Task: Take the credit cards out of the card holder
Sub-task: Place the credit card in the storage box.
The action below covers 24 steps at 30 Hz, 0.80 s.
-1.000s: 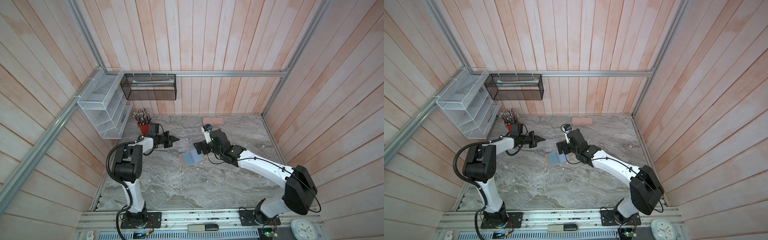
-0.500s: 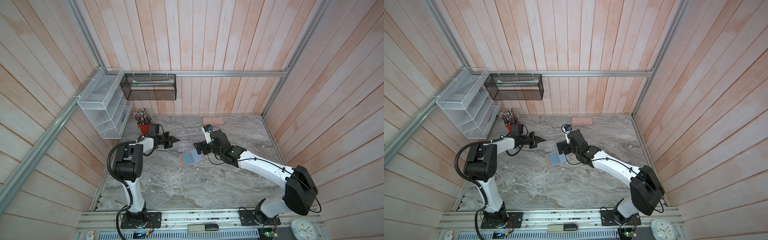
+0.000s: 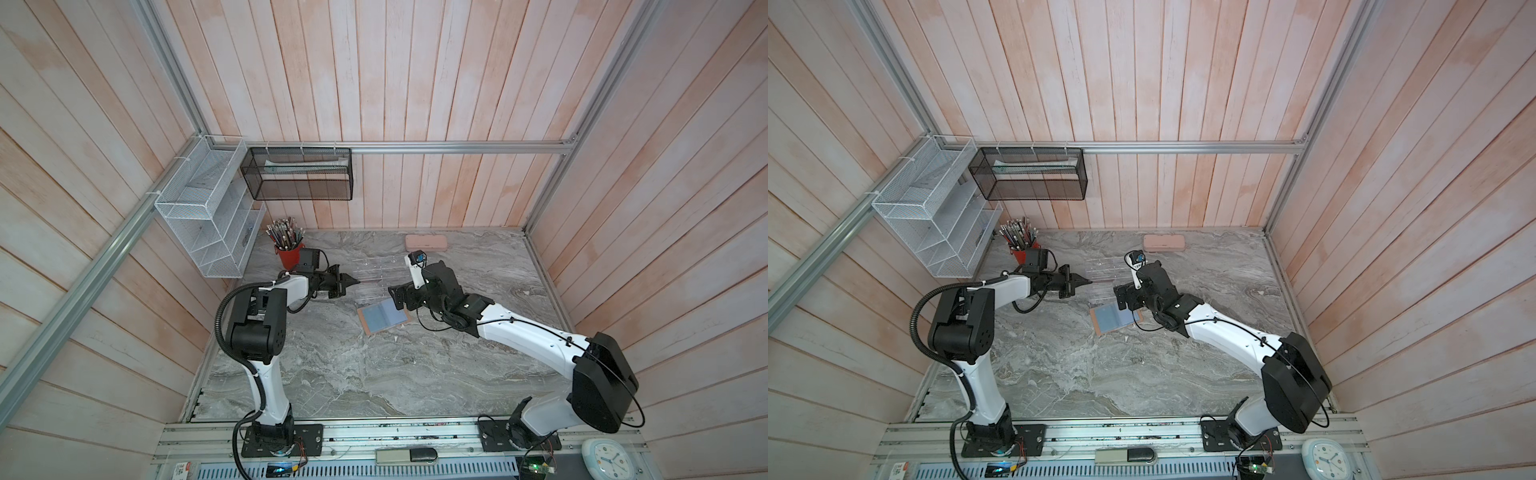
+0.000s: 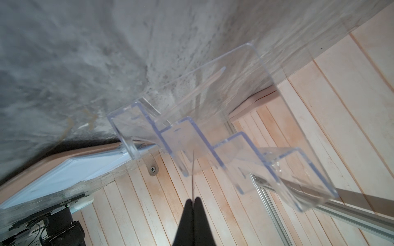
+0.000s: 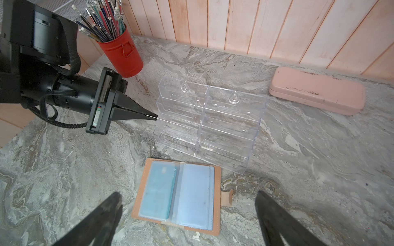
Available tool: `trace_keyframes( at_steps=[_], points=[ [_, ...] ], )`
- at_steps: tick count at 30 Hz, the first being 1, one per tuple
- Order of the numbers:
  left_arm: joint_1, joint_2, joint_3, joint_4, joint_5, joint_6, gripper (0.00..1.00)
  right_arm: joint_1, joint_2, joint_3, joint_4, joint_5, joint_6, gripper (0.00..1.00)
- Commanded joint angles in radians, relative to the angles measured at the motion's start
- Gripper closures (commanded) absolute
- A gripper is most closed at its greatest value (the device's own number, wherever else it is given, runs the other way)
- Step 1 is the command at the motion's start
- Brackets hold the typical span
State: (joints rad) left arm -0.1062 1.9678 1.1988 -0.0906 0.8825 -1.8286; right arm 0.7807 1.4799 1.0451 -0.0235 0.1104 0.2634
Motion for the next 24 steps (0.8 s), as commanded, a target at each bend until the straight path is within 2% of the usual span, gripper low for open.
trace_keyframes(
  at_steps=[1,24],
  points=[
    [-0.008,0.025,0.004,-0.023,-0.023,-0.001,1.00,-0.004,-0.027,-0.014,0.015,0.009,0.013,0.02],
    [-0.015,0.029,-0.011,-0.007,-0.044,-0.020,1.00,-0.003,-0.036,-0.034,0.035,0.000,0.020,0.02]
  ],
)
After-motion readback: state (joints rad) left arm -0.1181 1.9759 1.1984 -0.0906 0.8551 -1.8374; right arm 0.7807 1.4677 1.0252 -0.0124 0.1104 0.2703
